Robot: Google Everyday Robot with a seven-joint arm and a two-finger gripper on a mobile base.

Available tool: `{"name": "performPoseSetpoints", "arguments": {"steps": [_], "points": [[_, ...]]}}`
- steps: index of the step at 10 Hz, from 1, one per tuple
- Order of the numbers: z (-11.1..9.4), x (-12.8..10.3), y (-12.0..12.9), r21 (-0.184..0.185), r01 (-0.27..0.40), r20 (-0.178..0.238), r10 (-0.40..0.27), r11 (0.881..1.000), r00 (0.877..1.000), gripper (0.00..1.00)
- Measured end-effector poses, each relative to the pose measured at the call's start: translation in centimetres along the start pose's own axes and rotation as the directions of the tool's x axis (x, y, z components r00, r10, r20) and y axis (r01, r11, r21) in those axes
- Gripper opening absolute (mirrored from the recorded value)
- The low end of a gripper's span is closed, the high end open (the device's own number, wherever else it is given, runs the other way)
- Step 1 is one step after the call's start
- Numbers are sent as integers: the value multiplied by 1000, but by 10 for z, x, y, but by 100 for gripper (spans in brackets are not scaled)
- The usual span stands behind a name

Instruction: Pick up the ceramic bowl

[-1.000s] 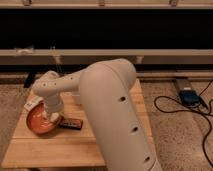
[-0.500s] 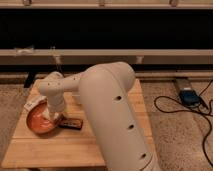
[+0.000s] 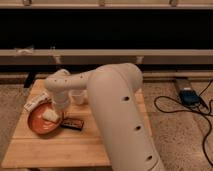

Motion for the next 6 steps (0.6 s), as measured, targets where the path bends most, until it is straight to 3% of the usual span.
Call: {"name": "performPoseSetpoints", "arguments": {"steps": [2, 6], "points": [[-12, 2, -2, -26, -5, 14, 6, 1000, 1000, 0], [-50, 6, 5, -44, -1, 35, 2, 999, 999, 0]]}}
